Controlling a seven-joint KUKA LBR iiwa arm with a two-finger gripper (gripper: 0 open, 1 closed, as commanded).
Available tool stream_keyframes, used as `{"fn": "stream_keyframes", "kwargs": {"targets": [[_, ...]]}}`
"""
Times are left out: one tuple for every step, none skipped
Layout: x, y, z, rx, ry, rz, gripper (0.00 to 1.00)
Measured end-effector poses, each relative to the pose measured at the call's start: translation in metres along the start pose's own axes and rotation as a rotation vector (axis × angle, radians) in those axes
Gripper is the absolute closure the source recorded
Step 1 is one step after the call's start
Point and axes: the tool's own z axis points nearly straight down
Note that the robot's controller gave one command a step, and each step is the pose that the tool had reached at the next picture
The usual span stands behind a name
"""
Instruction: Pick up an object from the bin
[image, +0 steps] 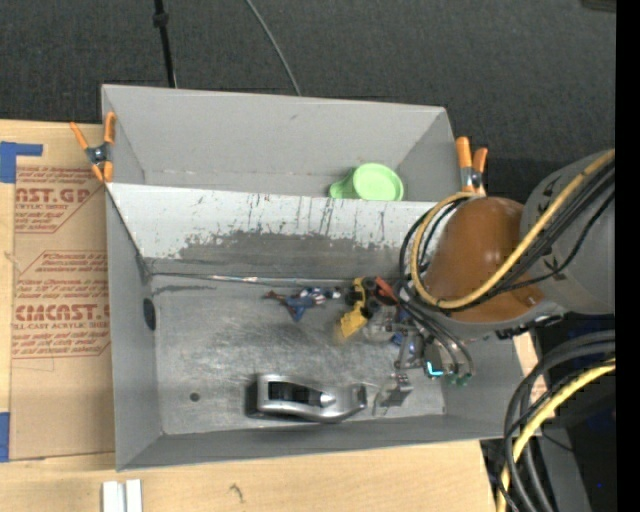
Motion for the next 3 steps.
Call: {"fn": "stream_keyframes", "kwargs": {"targets": [[-0.002,0.000,-0.004,0.001,-0.007,-0.001,0.00],[-0.060,-0.013,0.031,0.000,-0.008,-0.112,0.00],[-0.075,-0.023,0.023,-0.004,-0.006,0.070,0.00]]}}
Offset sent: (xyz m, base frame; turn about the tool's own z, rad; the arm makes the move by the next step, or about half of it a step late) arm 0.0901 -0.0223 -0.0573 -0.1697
